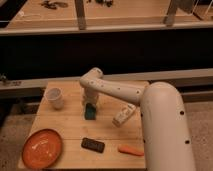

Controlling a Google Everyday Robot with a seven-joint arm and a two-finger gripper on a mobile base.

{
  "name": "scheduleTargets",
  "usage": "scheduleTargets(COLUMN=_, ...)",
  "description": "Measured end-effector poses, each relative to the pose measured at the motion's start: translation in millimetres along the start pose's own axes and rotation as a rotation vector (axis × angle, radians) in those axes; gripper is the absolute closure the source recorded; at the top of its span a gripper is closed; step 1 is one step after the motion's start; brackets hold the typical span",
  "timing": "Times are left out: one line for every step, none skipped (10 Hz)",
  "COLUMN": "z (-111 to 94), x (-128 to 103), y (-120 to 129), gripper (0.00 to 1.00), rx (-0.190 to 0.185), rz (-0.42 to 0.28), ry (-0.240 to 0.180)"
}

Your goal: Place the white sponge in the ceramic cup

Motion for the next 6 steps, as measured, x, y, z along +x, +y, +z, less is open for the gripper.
scheduleTargets(z=-1, x=2, y=1, gripper=0.55, rx=-0.002, rz=0.002, ry=0.0)
scheduleTargets(z=-2, x=4, y=0, gripper=0.55, rx=-0.001, rz=0.003, ry=0.0)
scheduleTargets(z=-3, x=5, y=0, gripper=0.56, rx=0.0, rz=0.003, ry=0.001)
scheduleTargets(z=-6, x=7, y=-2, gripper=0.62, rx=0.003, rz=0.002, ry=0.005)
scheduleTargets(z=-14, x=11, y=-4, gripper=0.72, rx=0.009, rz=-0.003, ry=0.015)
scheduleTargets(z=-25, x=14, y=-6, gripper=0.83, rx=0.011, rz=-0.007, ry=0.026)
